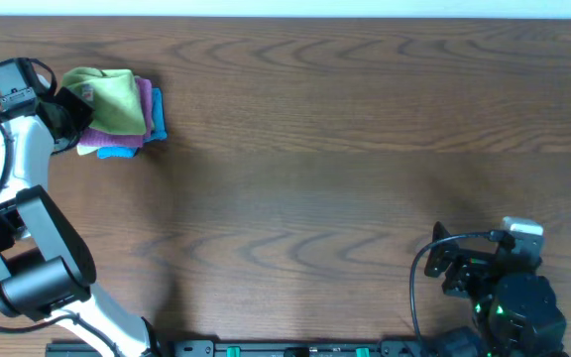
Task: Fold the cloth
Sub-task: 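Lower the green cloth onto the pink cloth stack and open the left gripper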
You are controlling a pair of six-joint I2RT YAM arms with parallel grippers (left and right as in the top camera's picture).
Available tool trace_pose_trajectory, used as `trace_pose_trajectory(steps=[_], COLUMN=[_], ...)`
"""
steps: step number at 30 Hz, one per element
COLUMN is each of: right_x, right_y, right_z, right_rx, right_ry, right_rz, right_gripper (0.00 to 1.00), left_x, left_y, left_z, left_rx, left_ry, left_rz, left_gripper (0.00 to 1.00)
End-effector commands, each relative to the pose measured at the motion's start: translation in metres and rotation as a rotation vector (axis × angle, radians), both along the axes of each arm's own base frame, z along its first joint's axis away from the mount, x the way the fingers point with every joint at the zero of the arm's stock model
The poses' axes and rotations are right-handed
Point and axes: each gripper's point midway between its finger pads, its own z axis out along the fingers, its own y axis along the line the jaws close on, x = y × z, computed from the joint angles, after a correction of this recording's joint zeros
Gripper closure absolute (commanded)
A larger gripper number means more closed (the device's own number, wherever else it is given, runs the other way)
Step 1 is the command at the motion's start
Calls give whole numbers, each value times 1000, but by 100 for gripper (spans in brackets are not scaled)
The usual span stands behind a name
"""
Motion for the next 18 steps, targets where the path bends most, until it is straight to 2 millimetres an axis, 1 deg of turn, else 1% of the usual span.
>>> trace_pose_trajectory(steps=[1,3,5,10,13,18], right_x=[0,0,0,0,0,0], right_y=[-3,-3,-3,-3,-3,-3], right_z=[-2,-2,-2,-2,-2,-2], right_rx=[5,5,5,5,5,5], right_ry=[3,3,3,3,3,3], right_rz=[-22,-22,-22,-22,-22,-22], right_gripper=[1,1,1,1,1,1], left_x=[4,4,4,6,6,4], left_y=[12,12,10,5,3,3], left_z=[5,5,6,10,16,36], left_rx=[35,33,26,2,-1,17], left_ry=[-11,-11,-15,-32,-45,-75], left_rz=[10,9,4,-15,-20,-18], left_gripper=[83,73,61,37,5,5])
